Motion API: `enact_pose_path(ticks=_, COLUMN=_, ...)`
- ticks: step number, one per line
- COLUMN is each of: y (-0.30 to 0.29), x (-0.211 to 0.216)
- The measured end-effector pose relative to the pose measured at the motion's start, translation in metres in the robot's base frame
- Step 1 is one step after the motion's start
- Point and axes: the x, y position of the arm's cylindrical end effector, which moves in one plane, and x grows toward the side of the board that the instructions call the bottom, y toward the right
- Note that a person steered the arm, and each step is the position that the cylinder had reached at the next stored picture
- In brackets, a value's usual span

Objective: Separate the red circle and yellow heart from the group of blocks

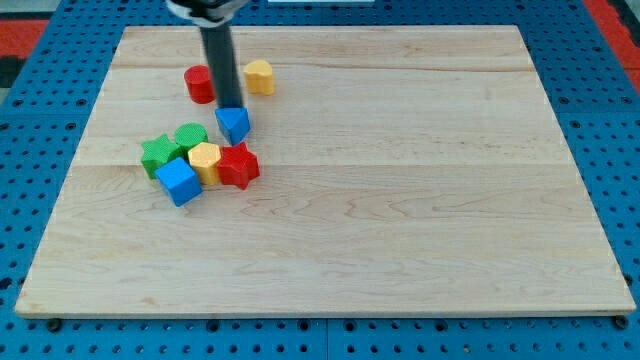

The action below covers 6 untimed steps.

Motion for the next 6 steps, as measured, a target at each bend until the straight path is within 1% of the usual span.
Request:
enact_pose_path(ticks=1, y=-0.064, x=-0.009)
enact_pose_path(ticks=2, y=-0.100, x=-0.012)
enact_pose_path(ticks=3, y=-0.052, x=-0.032)
enact_pose_path(ticks=4, y=-0.001, x=-0.033)
enact_pose_path(ticks=5, y=0.008, x=-0.054)
enact_pose_path(ticks=6, y=0.014, x=-0.057)
